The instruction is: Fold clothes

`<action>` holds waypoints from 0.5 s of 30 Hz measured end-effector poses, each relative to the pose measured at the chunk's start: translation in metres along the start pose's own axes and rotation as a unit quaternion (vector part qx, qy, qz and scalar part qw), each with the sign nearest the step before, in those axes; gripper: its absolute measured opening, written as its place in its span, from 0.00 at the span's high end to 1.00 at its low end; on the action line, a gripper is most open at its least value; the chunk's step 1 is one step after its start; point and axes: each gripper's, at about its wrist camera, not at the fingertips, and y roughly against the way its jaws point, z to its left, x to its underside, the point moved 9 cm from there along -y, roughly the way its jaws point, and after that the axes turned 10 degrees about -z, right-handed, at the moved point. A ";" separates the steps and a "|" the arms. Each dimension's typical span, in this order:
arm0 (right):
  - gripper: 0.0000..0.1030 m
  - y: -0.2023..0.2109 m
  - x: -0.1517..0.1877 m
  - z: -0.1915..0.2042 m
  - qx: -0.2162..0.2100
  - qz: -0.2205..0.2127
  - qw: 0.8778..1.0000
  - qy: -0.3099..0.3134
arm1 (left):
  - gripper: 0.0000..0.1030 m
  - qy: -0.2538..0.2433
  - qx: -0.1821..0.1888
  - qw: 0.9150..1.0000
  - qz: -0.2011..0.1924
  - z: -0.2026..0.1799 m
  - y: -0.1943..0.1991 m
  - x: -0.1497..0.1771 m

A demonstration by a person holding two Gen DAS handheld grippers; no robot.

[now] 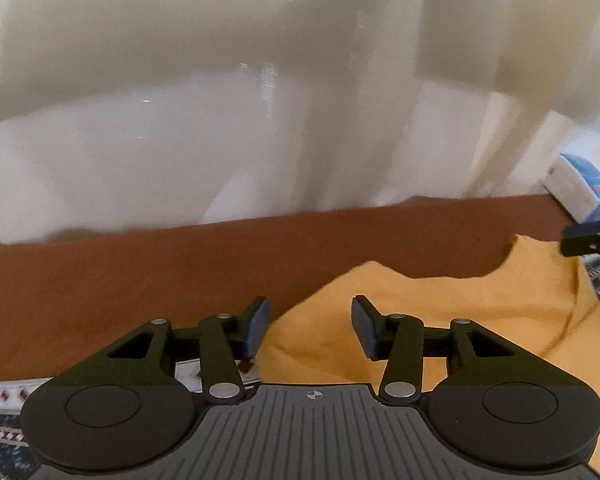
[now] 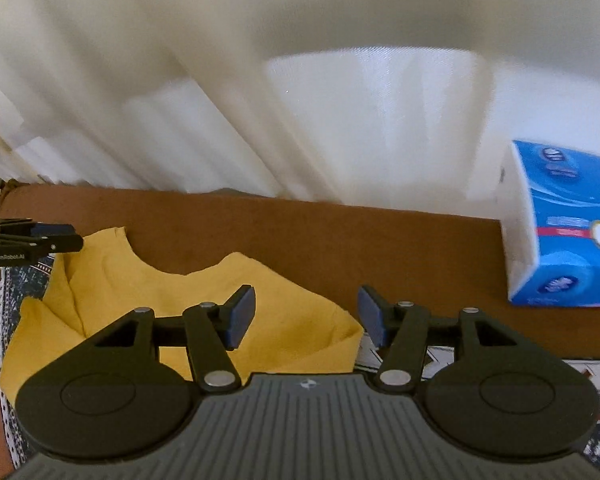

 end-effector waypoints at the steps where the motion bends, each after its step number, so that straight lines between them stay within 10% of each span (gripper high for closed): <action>1: 0.40 -0.002 0.000 0.001 -0.004 0.002 1.000 0.002 | 0.39 -0.002 0.009 1.000 0.003 -0.002 -0.001 0.000; 15: 0.39 -0.031 -0.001 0.019 -0.045 0.024 0.998 0.044 | 0.40 -0.032 0.043 0.998 0.028 -0.016 -0.020 0.004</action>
